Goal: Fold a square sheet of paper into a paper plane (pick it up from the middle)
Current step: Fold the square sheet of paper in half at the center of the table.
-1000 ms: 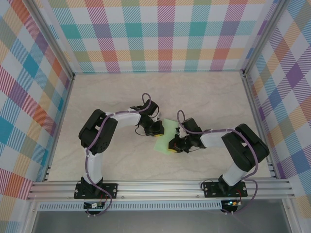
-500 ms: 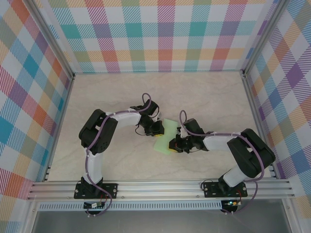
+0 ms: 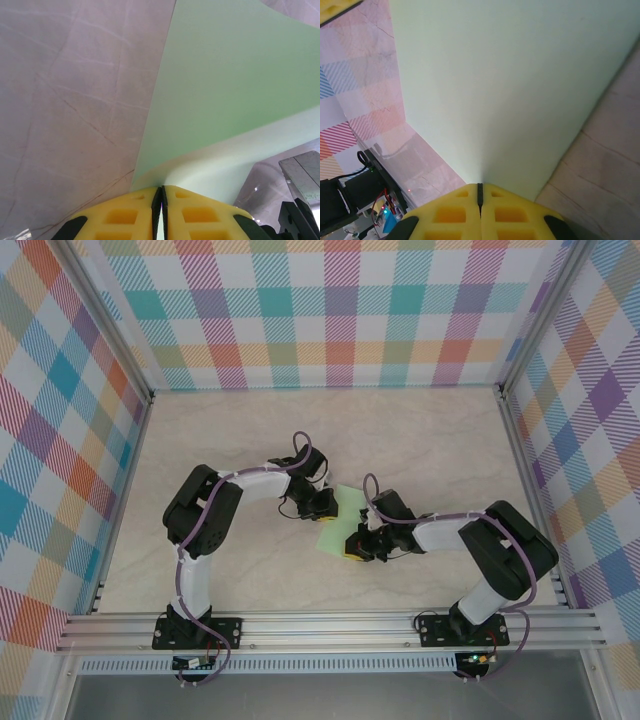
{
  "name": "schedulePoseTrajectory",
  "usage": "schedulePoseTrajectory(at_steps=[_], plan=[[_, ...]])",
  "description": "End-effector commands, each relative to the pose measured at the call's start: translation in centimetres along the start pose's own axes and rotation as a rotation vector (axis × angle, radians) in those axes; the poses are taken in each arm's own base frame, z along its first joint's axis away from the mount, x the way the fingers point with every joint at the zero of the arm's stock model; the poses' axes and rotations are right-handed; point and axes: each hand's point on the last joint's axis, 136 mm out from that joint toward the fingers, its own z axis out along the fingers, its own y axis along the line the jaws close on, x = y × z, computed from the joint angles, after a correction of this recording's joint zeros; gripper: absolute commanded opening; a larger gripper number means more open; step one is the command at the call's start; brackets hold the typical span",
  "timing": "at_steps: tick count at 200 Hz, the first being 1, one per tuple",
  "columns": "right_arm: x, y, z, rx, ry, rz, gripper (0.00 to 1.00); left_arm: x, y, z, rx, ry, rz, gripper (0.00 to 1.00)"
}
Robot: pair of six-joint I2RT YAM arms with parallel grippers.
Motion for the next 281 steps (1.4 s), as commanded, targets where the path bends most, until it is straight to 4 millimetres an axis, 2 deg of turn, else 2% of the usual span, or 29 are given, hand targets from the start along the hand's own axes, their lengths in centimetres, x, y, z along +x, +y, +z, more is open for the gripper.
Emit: schedulePoseTrajectory(at_steps=[1,15,28,84,106,138,154,175,197,225,258,281], plan=[[0.2,0.4,-0.8,0.001,-0.023,-0.020,0.06,2.6,4.2,1.8,-0.151,0.096,-0.049,0.14],[0.3,1.2,-1.1,-0.030,-0.035,-0.041,0.07,2.8,4.2,1.8,-0.150,0.101,-0.048,0.14],[0.4,0.9,-0.9,-0.032,-0.033,-0.036,0.06,2.9,4.3,1.9,-0.154,0.107,-0.046,0.14],[2.0,-2.6,0.7,0.028,0.029,0.033,0.05,3.0,4.6,2.2,-0.158,0.112,-0.051,0.14],[1.8,-2.6,0.2,0.056,0.016,0.031,0.05,3.0,4.6,2.1,-0.161,0.112,-0.051,0.14],[-0.1,0.0,-1.7,0.081,-0.063,-0.034,0.06,3.1,4.7,2.0,-0.167,0.113,-0.049,0.14],[-2.0,1.2,-2.8,0.067,-0.125,-0.051,0.06,3.1,4.8,2.0,-0.169,0.113,-0.049,0.14],[-4.8,2.9,-3.9,-0.031,-0.180,-0.058,0.06,3.2,4.8,1.9,-0.171,0.113,-0.047,0.14],[-7.7,3.3,-4.8,-0.119,-0.226,-0.034,0.04,3.2,4.9,1.9,-0.179,0.114,-0.047,0.14],[-9.2,2.7,-4.2,-0.093,-0.214,-0.051,0.04,3.3,5.0,2.1,-0.174,0.117,-0.052,0.14],[-9.6,-0.5,-2.9,-0.019,-0.207,-0.008,0.03,3.4,5.3,2.4,-0.178,0.124,-0.055,0.13],[-9.4,-1.7,-2.1,-0.014,-0.196,0.008,0.02,3.6,5.4,2.5,-0.180,0.131,-0.055,0.13]])
